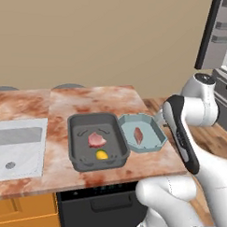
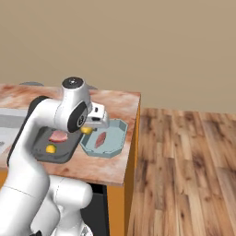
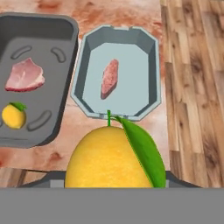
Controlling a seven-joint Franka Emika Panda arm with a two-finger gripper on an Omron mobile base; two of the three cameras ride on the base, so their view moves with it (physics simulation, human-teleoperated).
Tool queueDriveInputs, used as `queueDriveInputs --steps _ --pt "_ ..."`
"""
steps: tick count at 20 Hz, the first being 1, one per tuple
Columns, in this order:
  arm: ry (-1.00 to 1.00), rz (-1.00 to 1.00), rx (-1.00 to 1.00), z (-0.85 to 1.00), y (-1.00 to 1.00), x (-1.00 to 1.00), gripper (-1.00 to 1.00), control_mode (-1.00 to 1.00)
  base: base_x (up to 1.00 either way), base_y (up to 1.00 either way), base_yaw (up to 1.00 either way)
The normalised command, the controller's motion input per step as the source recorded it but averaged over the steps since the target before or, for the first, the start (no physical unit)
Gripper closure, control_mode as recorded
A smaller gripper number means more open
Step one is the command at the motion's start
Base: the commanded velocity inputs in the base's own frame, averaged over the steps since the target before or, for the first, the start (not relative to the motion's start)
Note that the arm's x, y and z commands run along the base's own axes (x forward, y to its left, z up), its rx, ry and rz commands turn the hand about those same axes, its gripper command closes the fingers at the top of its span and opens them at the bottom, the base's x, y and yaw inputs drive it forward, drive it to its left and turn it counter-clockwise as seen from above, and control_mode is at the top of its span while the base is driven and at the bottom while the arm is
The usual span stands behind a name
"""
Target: Place one lemon and one steak in each tupperware on the nearby counter, to pack two identical lunches.
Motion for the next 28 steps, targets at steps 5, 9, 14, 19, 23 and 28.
queueDriveInputs --steps 5,9,14,19,23,28 --pt "0.00 0.00 0.00 -0.40 0.00 0.64 1.00 -1.00 0.00 0.00 0.00" --pt "0.04 0.00 0.00 -0.30 0.00 0.59 1.00 -1.00 0.00 0.00 0.00" --pt "0.08 0.00 -0.01 -0.28 0.00 0.50 1.00 -1.00 0.00 0.00 0.00" --pt "0.03 0.00 -0.02 -0.30 -0.01 0.41 1.00 -1.00 0.00 0.00 0.00" --pt "0.00 0.00 -0.01 -0.41 -0.13 0.26 1.00 -1.00 0.00 0.00 0.00" --pt "0.00 0.00 -0.01 -0.44 -0.16 0.18 1.00 -1.00 0.00 0.00 0.00"
